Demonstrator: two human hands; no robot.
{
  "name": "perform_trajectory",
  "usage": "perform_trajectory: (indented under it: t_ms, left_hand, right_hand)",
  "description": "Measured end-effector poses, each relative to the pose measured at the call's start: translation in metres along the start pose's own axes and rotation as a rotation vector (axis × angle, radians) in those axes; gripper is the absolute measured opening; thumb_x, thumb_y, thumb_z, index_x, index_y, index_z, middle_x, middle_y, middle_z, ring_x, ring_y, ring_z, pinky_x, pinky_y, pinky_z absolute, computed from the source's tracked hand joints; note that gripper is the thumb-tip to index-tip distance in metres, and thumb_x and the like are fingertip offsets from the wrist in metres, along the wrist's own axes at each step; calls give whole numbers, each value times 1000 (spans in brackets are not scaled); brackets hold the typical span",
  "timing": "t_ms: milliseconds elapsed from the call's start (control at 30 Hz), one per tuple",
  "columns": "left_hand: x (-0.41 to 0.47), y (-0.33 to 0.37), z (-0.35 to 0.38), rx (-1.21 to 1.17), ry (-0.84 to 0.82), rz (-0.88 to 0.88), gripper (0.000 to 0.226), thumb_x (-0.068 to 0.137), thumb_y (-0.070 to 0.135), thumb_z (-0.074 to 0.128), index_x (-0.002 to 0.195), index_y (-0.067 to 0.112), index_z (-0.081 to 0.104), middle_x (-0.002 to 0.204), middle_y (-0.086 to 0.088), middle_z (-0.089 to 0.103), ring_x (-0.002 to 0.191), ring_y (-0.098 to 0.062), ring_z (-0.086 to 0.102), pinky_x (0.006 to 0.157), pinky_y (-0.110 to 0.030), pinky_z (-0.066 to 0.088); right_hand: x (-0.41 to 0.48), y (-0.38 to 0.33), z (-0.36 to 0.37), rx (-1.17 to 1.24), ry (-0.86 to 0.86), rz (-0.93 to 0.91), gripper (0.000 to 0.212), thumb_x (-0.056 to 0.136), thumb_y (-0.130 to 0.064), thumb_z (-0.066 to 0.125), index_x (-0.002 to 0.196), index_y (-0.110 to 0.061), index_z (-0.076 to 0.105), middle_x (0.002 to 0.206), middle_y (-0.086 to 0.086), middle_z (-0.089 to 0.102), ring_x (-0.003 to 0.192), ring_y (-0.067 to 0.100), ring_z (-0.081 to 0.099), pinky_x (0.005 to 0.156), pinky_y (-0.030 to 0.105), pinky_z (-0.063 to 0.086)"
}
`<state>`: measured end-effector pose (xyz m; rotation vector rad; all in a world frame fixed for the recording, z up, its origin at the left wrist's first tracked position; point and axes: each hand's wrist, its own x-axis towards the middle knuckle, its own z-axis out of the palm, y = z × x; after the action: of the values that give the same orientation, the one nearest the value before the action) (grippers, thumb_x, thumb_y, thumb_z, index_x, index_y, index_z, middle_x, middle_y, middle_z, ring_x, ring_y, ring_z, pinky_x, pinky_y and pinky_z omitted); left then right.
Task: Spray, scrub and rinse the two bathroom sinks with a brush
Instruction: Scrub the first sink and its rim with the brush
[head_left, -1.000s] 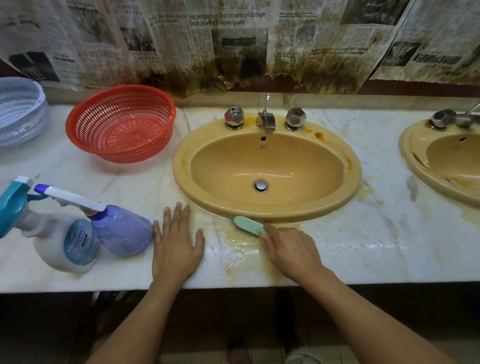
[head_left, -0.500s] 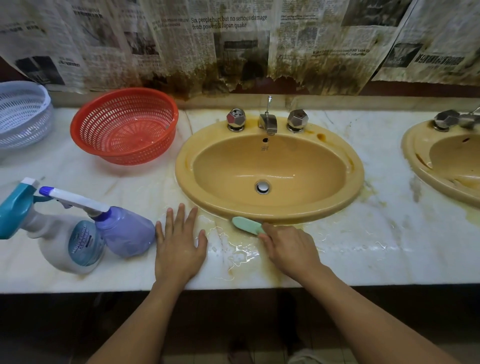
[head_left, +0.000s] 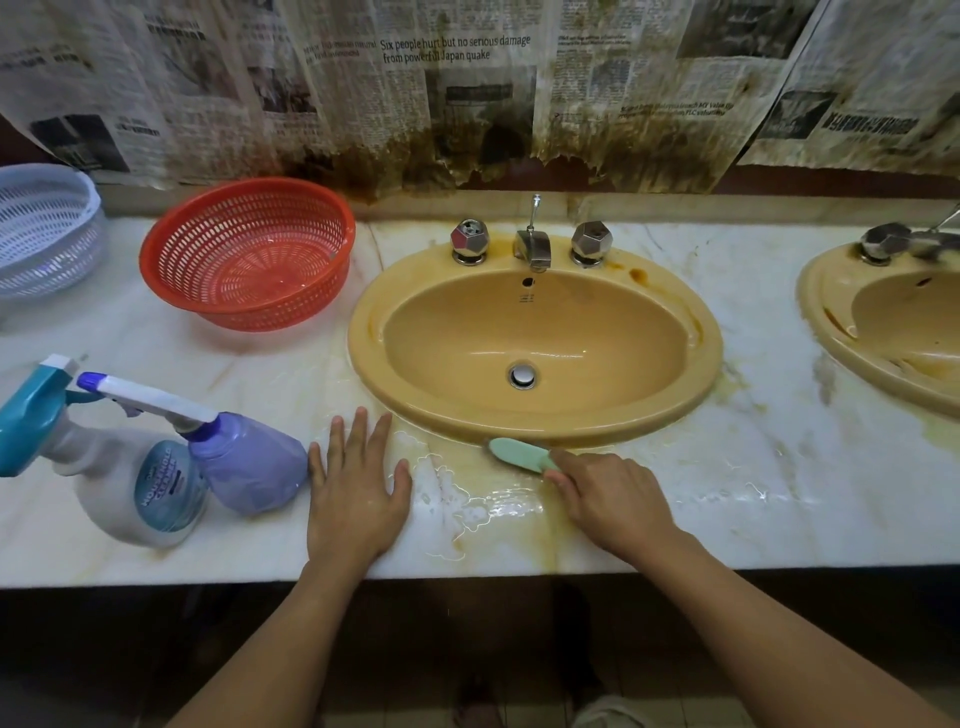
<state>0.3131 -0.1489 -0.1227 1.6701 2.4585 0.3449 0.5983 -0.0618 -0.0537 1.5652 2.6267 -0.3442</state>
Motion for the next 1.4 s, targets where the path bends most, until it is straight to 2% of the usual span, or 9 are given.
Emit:
perform_trajectory:
  t_ms: [167, 300, 467, 633, 800, 867, 1133, 1267, 1400]
  left_hand:
    - [-1, -6, -2, -32, 9, 20, 71, 99, 59, 20, 163, 28, 20, 172, 2, 12, 159, -20, 1, 128, -50, 4]
    - [3, -7, -1, -49, 23, -4, 73, 95, 62, 26, 156, 24, 38, 167, -1, 29, 157, -24, 17, 127, -51, 13]
    - [20, 5, -7, -95, 118, 5, 75, 87, 67, 42, 148, 24, 43, 146, -9, 48, 129, -35, 43, 110, -54, 36]
    - [46, 28, 2, -83, 83, 253, 72, 91, 70, 46, 152, 31, 42, 166, -2, 24, 146, -33, 25, 123, -51, 21]
    - [54, 26, 8, -87, 65, 296, 66, 94, 71, 41, 148, 33, 48, 162, 6, 36, 154, -24, 19, 124, -52, 20]
    - [54, 26, 9, -94, 77, 295, 64, 95, 69, 43, 147, 33, 49, 160, 6, 38, 155, -23, 19, 124, -50, 22]
    - [55, 26, 8, -124, 109, 310, 65, 91, 70, 47, 142, 30, 54, 152, 5, 47, 153, -21, 25, 120, -48, 26]
    - [56, 27, 8, -135, 119, 307, 65, 91, 70, 48, 140, 29, 55, 149, 6, 49, 152, -20, 26, 119, -47, 28]
    - [56, 28, 8, -127, 109, 292, 64, 89, 73, 47, 137, 31, 56, 145, 8, 50, 152, -19, 27, 120, -54, 25]
  right_hand:
    - [22, -37, 2, -7, -2, -97, 36, 107, -48, 36, 126, -25, 57, 101, 6, 71, 93, 38, 66, 63, 37, 36]
    - [2, 5, -5, 6, 31, -49, 40, 106, -51, 34, 131, -31, 57, 102, 1, 72, 91, 33, 67, 65, 37, 44]
    - [-29, 43, -16, 197, 259, 158, 42, 105, -51, 37, 119, -29, 69, 71, -5, 63, 68, 25, 62, 54, 36, 48]
    - [-3, 7, -19, 205, 107, 235, 38, 107, -46, 36, 116, -24, 65, 80, 1, 58, 75, 29, 54, 59, 36, 36]
    - [-20, 40, -7, 235, 145, 330, 46, 105, -52, 28, 137, -33, 56, 88, 9, 70, 87, 37, 65, 65, 40, 49]
    - [-26, 64, -10, 256, 164, 429, 48, 104, -52, 28, 132, -29, 59, 83, 7, 68, 84, 36, 64, 67, 44, 54]
    - [-12, -8, 1, 255, 111, 232, 44, 108, -44, 32, 146, -29, 50, 92, 8, 70, 87, 32, 67, 62, 35, 38]
    - [-17, 28, -4, 281, 166, 346, 46, 107, -48, 31, 144, -32, 53, 95, 10, 72, 91, 37, 66, 67, 40, 46]
    - [-23, 49, -1, 339, 241, 463, 43, 107, -45, 35, 135, -23, 59, 90, 10, 70, 87, 36, 65, 66, 40, 49]
